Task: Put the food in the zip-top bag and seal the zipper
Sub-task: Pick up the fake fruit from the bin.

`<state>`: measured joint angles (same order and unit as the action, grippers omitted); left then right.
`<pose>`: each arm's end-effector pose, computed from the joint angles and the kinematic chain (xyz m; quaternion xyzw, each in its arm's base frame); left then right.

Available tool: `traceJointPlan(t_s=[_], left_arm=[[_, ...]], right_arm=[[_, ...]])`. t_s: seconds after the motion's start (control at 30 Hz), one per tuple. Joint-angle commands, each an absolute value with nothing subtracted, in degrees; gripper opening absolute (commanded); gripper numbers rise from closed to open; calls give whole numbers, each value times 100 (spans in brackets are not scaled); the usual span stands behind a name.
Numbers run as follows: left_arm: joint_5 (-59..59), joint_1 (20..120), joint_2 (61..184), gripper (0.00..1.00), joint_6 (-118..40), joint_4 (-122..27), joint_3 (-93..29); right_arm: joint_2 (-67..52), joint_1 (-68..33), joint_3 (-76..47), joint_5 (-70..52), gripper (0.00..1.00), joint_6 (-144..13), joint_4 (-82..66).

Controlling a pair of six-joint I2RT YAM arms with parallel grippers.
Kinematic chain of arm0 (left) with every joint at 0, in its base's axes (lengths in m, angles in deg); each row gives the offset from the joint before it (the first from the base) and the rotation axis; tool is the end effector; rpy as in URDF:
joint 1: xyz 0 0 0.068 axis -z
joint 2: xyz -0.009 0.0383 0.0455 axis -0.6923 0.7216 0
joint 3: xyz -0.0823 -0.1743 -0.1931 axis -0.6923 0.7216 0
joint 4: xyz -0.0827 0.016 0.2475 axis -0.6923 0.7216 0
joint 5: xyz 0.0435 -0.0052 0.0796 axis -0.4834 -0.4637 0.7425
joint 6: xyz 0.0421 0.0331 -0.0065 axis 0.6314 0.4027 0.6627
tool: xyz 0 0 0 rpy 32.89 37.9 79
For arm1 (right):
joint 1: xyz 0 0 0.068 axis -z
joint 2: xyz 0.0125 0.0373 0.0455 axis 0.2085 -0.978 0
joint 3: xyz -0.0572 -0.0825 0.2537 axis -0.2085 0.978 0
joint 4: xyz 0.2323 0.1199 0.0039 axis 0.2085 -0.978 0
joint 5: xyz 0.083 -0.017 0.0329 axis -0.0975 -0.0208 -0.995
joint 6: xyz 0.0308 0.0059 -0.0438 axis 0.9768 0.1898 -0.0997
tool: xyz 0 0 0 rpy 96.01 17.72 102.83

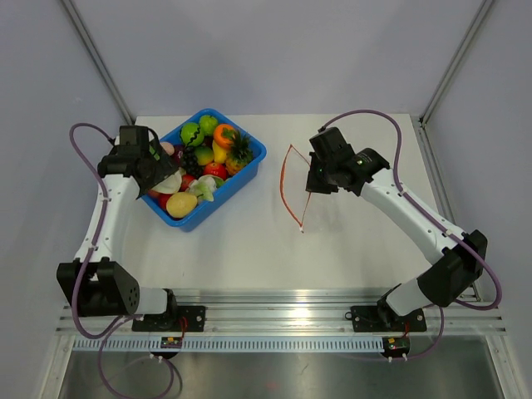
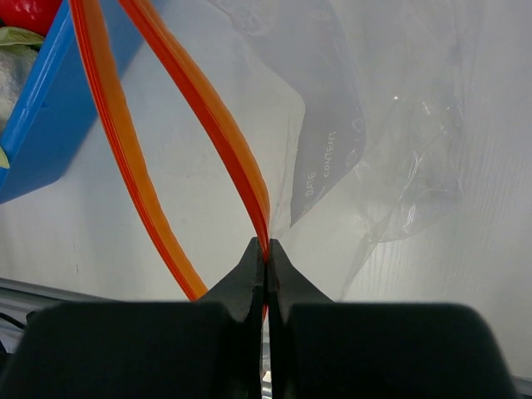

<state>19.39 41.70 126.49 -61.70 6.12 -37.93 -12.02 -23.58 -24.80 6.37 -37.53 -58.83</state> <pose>0.2837 0.0172 0.3413 -0.3239 0.8861 -0.0016 0.3315 0.2579 0.1791 0.3507 0.0141 0.9430 0.1384 0.3022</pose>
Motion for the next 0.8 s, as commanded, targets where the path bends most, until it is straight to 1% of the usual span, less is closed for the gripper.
traceJointPlan(t_s=[0.0, 0.1, 0.3, 0.43, 0.6, 0.77], left_arm=[[1845, 4249, 12216, 91, -6015, 524, -3428], [1774, 4476, 12083, 91, -6103, 419, -3085], [1677, 4662, 12294, 91, -6226, 392, -2873], [1748, 4671, 12338, 96, -6446, 409, -2785], [1677, 4732, 12443, 97, -6639, 480, -2724], [1914, 4969, 12619, 91, -7113, 620, -2697]], right_arm=[[-1072, -2383, -2500, 582, 0, -3758, -5672], [-1108, -2374, -2500, 521, 0, -3749, -5636], [-1090, -2383, -2491, 468, 0, -3731, -5645], [-1055, -2374, -2482, 529, 0, -3722, -5689], [-1090, -2383, -2491, 468, 0, -3714, -5654], [-1125, -2383, -2500, 380, 0, -3713, -5619]])
